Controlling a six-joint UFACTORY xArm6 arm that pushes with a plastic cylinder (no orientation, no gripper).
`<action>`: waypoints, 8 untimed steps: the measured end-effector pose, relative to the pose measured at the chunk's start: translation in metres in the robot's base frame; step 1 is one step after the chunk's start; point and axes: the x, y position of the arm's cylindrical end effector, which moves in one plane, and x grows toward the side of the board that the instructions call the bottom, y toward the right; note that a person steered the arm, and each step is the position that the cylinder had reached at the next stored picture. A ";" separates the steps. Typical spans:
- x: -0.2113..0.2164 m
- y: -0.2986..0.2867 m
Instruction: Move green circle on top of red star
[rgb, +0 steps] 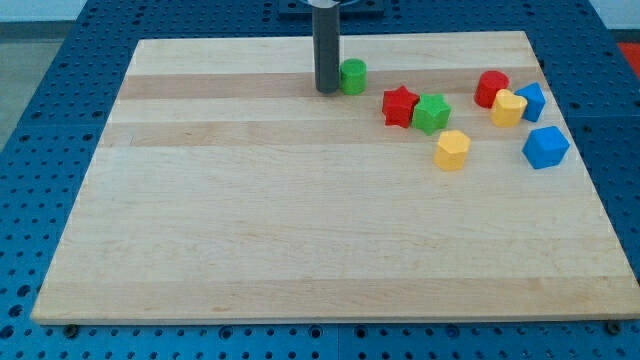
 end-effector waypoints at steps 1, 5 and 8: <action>0.000 0.000; -0.039 0.064; -0.018 0.075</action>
